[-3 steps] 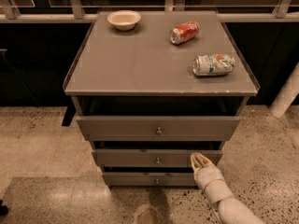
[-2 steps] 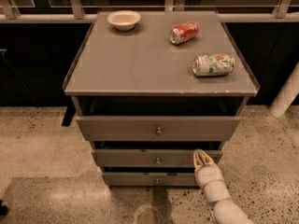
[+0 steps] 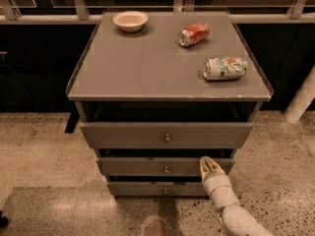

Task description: Open middle drawer

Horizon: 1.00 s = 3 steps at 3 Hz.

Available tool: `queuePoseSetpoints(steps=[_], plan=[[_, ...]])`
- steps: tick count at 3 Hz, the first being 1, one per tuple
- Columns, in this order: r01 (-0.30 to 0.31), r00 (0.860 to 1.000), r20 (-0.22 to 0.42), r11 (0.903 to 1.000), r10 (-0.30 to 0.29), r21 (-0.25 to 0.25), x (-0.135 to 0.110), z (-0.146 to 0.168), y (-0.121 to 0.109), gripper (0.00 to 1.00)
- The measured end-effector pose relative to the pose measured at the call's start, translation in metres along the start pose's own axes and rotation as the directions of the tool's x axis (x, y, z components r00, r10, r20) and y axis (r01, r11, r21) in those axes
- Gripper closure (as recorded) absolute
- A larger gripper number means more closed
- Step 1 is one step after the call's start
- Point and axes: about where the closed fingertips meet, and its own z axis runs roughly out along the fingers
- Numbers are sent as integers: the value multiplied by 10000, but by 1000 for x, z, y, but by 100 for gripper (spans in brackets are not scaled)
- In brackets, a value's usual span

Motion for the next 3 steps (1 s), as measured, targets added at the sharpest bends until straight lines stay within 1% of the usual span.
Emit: queuePoseSetpoints(steps=[1, 2, 3], plan=[[-33, 9990, -446, 9996, 21, -268, 1, 29, 4, 100], [-63, 9977, -679, 9994, 40, -334, 1, 58, 6, 100], [-79, 9949, -1009, 9995, 46, -322, 9, 78, 8, 100]])
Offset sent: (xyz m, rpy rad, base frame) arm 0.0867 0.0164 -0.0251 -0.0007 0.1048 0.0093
